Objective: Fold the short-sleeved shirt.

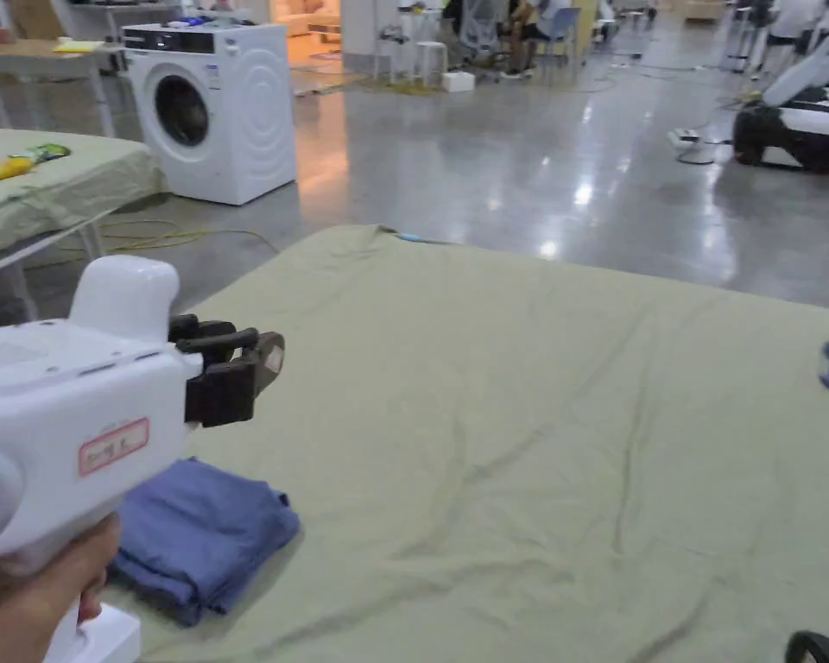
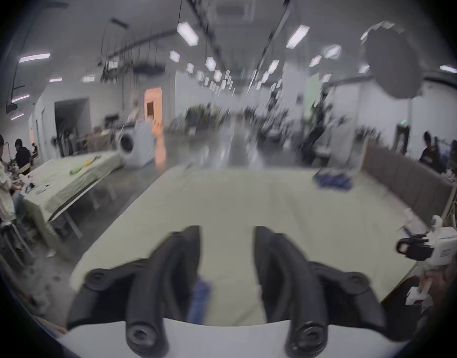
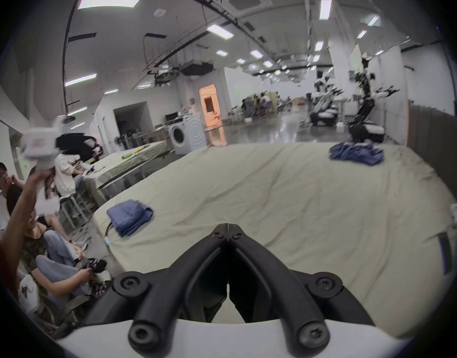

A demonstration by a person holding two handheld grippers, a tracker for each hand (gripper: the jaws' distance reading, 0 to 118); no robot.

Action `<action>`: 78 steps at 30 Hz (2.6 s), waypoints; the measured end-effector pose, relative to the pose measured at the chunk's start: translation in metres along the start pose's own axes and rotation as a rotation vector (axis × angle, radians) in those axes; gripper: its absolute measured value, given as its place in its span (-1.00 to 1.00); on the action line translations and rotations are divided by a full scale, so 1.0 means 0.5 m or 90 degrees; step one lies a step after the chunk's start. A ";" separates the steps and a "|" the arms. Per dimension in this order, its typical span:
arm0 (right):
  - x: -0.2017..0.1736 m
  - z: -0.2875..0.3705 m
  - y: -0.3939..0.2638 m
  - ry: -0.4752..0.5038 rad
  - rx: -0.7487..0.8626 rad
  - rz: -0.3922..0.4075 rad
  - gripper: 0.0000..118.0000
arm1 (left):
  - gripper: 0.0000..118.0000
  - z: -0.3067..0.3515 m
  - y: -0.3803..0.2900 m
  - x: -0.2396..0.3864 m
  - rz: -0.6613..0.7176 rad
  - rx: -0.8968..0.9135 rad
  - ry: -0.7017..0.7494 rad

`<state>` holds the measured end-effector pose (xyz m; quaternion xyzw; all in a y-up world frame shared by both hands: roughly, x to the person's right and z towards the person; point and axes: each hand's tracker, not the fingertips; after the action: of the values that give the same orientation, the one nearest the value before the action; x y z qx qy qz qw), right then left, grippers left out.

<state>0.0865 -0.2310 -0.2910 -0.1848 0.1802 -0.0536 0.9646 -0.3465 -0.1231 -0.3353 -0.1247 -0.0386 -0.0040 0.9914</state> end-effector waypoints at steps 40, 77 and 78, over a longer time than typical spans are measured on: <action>0.132 0.126 0.069 -0.294 0.136 0.094 -0.97 | -1.00 -0.037 -0.128 0.371 0.004 0.038 -0.029; 0.135 0.124 0.101 -0.269 0.144 0.063 1.00 | 0.65 -0.022 -0.093 0.355 0.013 0.102 -0.006; 0.132 0.125 0.102 -0.272 0.147 0.068 1.00 | 0.68 -0.022 -0.093 0.354 0.016 0.102 -0.005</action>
<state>0.1726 -0.1743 -0.2778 -0.0709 -0.0260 0.0174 0.9970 -0.1701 -0.1708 -0.3208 -0.0455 -0.0414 0.0124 0.9980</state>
